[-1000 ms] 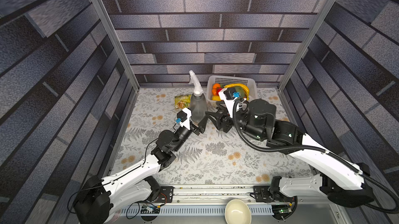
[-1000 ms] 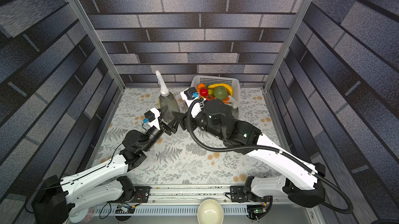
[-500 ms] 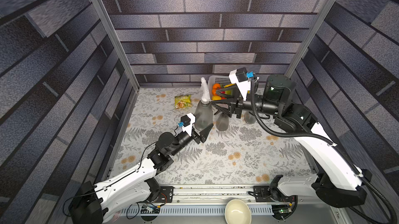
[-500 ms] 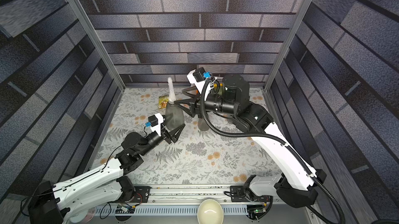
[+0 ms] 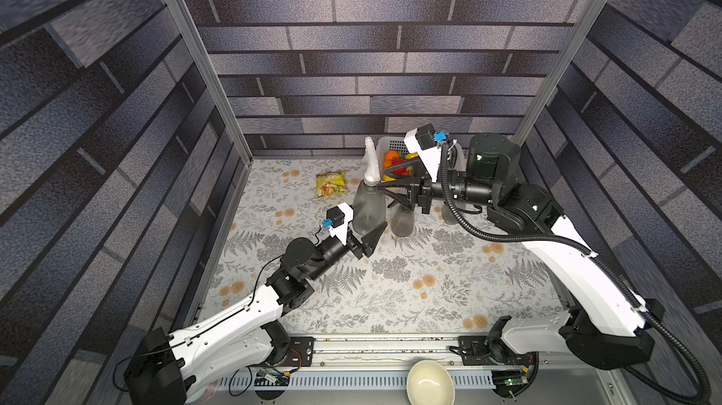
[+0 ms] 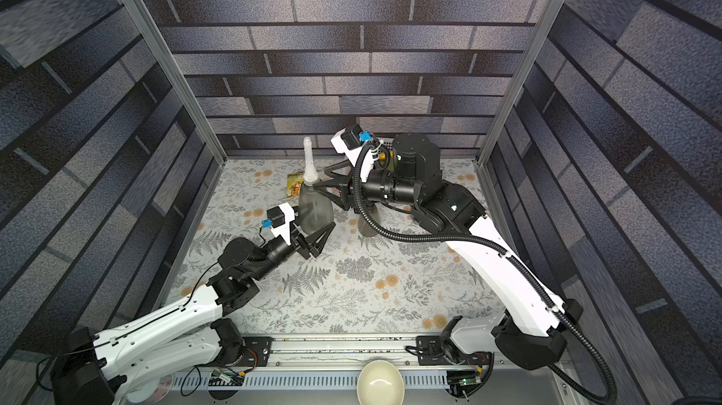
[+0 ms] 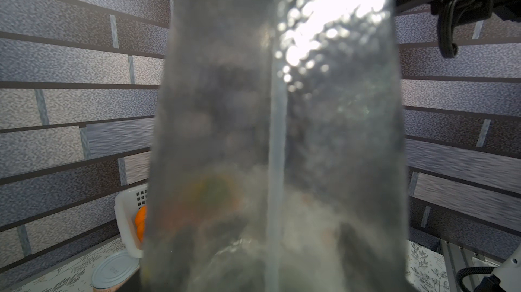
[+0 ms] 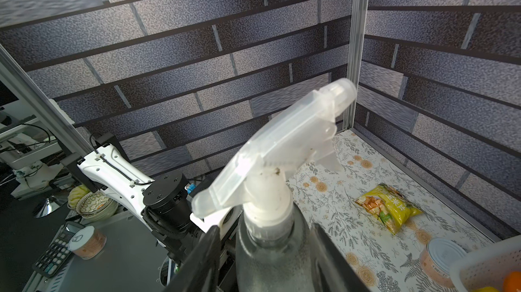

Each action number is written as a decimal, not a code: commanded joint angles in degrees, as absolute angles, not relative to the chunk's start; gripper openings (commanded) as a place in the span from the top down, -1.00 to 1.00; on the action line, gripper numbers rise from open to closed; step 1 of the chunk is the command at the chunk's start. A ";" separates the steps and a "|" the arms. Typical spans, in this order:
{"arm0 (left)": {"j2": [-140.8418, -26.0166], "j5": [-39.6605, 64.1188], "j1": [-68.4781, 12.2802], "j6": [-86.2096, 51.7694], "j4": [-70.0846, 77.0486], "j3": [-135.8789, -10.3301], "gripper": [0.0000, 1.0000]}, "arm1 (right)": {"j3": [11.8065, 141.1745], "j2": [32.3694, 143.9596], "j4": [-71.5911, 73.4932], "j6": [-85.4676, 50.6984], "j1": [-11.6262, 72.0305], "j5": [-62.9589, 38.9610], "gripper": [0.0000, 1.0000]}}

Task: Attach spray nozzles to spray bottles
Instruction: Screw the spray nozzle on the spray bottle.

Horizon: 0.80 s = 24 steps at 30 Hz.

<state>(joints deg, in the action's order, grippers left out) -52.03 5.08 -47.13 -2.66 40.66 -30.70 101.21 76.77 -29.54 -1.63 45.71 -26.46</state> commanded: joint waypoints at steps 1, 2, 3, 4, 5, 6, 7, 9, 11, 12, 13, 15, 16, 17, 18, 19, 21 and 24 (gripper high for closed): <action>-52.38 5.98 -47.68 -2.86 42.15 -32.91 -0.48 | 102.63 78.02 -28.03 -1.79 45.60 -25.68 0.00; -52.54 5.99 -47.75 -2.77 42.12 -33.04 -0.48 | 102.95 78.37 -28.14 -1.79 45.61 -25.76 0.02; -52.65 6.06 -47.88 -2.68 42.14 -33.13 -0.48 | 103.13 78.68 -28.30 -1.83 45.60 -25.75 0.03; -52.74 5.98 -48.01 -2.56 42.23 -33.22 -0.48 | 103.18 78.90 -28.23 -1.88 45.61 -25.75 0.05; -52.86 5.98 -48.08 -2.48 42.21 -33.22 -0.48 | 103.10 79.01 -28.13 -1.87 45.62 -25.67 0.06; -52.82 6.02 -48.13 -2.39 42.22 -33.38 -0.48 | 103.10 79.08 -28.04 -1.99 45.60 -25.63 0.09; -52.91 6.02 -48.16 -2.29 42.21 -33.49 -0.48 | 102.93 79.13 -27.88 -1.96 45.60 -25.58 0.10; -53.09 6.05 -48.21 -2.11 42.14 -33.57 -0.47 | 102.49 79.10 -27.47 -2.14 45.63 -25.33 0.14; -53.35 6.12 -48.26 -2.02 42.31 -33.73 -0.47 | 101.98 78.94 -27.09 -2.36 45.66 -24.96 0.20; -53.59 6.04 -48.31 -2.04 42.43 -33.80 -0.47 | 101.74 78.94 -26.90 -2.44 45.66 -24.73 0.21; -53.78 6.02 -48.36 -2.02 42.57 -33.92 -0.47 | 101.53 78.93 -26.87 -2.46 45.70 -24.65 0.23; -54.17 5.76 -48.51 -1.86 42.98 -34.10 -0.47 | 100.89 78.93 -26.63 -2.72 45.78 -23.94 0.27; -54.45 5.58 -48.52 -1.76 43.27 -34.18 -0.47 | 100.45 78.88 -26.59 -2.89 45.98 -23.23 0.29; -54.70 5.38 -48.67 -1.53 43.53 -34.35 -0.46 | 99.95 78.93 -26.48 -2.93 46.16 -22.54 0.31; -54.93 5.00 -48.82 -1.35 43.86 -34.53 -0.47 | 99.35 78.79 -26.37 -2.95 46.75 -21.00 0.34; -55.23 4.60 -48.89 -1.19 44.39 -34.63 -0.46 | 98.46 78.54 -26.29 -2.60 47.33 -18.96 0.37; -55.97 3.67 -48.94 -1.01 45.47 -34.84 -0.44 | 97.40 78.31 -26.25 -2.42 49.00 -14.13 0.42; -57.46 2.34 -49.26 -0.43 46.85 -35.52 -0.44 | 97.90 79.14 -28.40 -1.82 52.41 -2.29 0.52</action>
<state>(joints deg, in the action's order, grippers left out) -57.01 1.69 -48.03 -2.66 41.58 -32.10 98.87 78.48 -26.81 -2.31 49.69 -13.39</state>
